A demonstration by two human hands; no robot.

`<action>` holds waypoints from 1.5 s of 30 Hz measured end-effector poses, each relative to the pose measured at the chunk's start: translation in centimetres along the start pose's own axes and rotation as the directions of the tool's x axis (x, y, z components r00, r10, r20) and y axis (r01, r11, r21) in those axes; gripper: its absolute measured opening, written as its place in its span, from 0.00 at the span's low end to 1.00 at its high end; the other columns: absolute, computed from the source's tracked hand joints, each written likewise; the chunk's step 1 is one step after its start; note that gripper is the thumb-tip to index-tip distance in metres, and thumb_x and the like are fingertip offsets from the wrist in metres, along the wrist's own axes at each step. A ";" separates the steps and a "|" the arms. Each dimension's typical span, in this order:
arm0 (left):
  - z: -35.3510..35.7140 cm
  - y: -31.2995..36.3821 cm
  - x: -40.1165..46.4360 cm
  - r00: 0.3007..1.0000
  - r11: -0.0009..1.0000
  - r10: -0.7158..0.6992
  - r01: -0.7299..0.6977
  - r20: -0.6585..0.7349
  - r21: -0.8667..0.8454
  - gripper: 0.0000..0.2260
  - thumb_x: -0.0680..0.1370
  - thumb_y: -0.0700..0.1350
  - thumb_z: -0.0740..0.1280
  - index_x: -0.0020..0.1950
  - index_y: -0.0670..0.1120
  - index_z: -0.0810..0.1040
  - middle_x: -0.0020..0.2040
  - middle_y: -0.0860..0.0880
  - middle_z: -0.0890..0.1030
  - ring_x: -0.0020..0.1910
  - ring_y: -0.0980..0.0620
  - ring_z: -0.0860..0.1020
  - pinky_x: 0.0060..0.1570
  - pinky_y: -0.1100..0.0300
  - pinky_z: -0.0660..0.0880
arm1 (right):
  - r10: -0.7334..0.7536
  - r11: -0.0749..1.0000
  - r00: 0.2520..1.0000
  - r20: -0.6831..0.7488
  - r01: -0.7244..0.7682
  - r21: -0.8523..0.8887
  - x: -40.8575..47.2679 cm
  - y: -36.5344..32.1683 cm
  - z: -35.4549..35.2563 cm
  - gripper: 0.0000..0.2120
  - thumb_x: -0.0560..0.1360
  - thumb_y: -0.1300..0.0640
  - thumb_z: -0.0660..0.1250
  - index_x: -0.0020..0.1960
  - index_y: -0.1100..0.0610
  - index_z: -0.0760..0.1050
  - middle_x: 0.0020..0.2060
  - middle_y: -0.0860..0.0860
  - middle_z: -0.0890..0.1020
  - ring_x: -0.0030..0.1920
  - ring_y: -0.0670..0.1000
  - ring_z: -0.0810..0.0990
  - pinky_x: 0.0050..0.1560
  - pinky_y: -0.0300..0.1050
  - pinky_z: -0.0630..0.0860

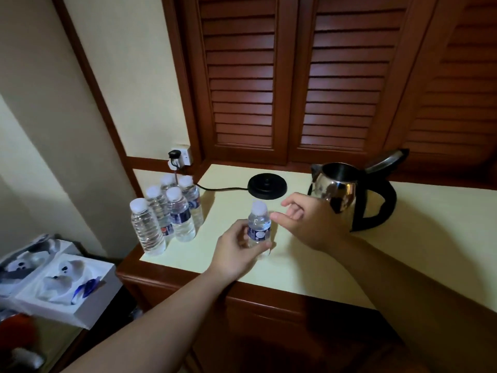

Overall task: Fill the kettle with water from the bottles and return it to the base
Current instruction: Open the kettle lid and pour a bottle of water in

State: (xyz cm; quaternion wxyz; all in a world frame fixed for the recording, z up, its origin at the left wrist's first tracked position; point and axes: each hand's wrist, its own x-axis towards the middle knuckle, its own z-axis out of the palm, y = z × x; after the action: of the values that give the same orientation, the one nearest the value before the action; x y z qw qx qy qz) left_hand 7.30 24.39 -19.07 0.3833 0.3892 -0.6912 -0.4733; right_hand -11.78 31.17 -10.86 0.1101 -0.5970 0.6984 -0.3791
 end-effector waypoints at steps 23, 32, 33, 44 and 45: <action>3.0 -0.3 8.0 0.890 0.982 0.072 -0.141 0.450 0.123 0.20 0.70 0.50 0.82 0.59 0.58 0.82 0.52 0.59 0.85 0.53 0.61 0.83 0.53 0.63 0.78 | 0.125 0.906 0.968 0.218 -0.021 -0.423 4.8 -3.5 -4.9 0.26 0.69 0.35 0.75 0.45 0.58 0.80 0.37 0.55 0.80 0.35 0.50 0.76 0.36 0.47 0.72; 3.2 -0.3 8.8 0.868 0.976 0.075 -0.165 0.492 0.143 0.22 0.68 0.53 0.82 0.60 0.55 0.83 0.54 0.56 0.86 0.54 0.58 0.83 0.52 0.63 0.77 | 0.017 0.943 0.962 0.274 0.076 -0.323 4.9 -3.1 -7.8 0.14 0.74 0.53 0.74 0.59 0.48 0.83 0.48 0.41 0.80 0.49 0.42 0.79 0.47 0.36 0.77; 3.3 -0.2 8.7 0.871 0.975 0.078 -0.167 0.484 0.144 0.21 0.69 0.52 0.82 0.60 0.55 0.82 0.53 0.56 0.86 0.54 0.58 0.83 0.51 0.66 0.76 | 0.029 0.942 0.969 0.244 0.055 -0.330 4.4 -2.4 -8.4 0.13 0.75 0.52 0.74 0.59 0.48 0.83 0.47 0.41 0.80 0.48 0.42 0.80 0.45 0.35 0.76; 4.4 0.1 6.8 0.914 0.991 0.131 -0.135 0.384 -0.017 0.18 0.72 0.44 0.80 0.56 0.57 0.79 0.51 0.56 0.86 0.50 0.57 0.84 0.49 0.62 0.78 | 0.424 0.882 0.904 0.056 -0.398 -0.253 -6.9 12.9 -4.9 0.14 0.71 0.45 0.78 0.54 0.46 0.82 0.48 0.41 0.79 0.48 0.41 0.79 0.52 0.40 0.76; 4.6 0.3 6.8 0.921 0.990 0.134 -0.140 0.365 -0.012 0.17 0.72 0.43 0.80 0.55 0.56 0.80 0.50 0.56 0.86 0.49 0.57 0.84 0.48 0.64 0.78 | 0.416 0.881 0.909 0.013 -0.400 -0.251 -7.1 13.3 -4.6 0.15 0.71 0.43 0.76 0.56 0.46 0.83 0.50 0.42 0.79 0.50 0.43 0.79 0.54 0.41 0.75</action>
State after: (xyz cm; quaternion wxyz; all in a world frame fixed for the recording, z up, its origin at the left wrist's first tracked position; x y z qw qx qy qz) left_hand 0.35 19.95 -18.90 0.2775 0.2481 -0.7792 -0.5042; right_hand -22.65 39.54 -18.64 0.1368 -0.4579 0.8453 -0.2388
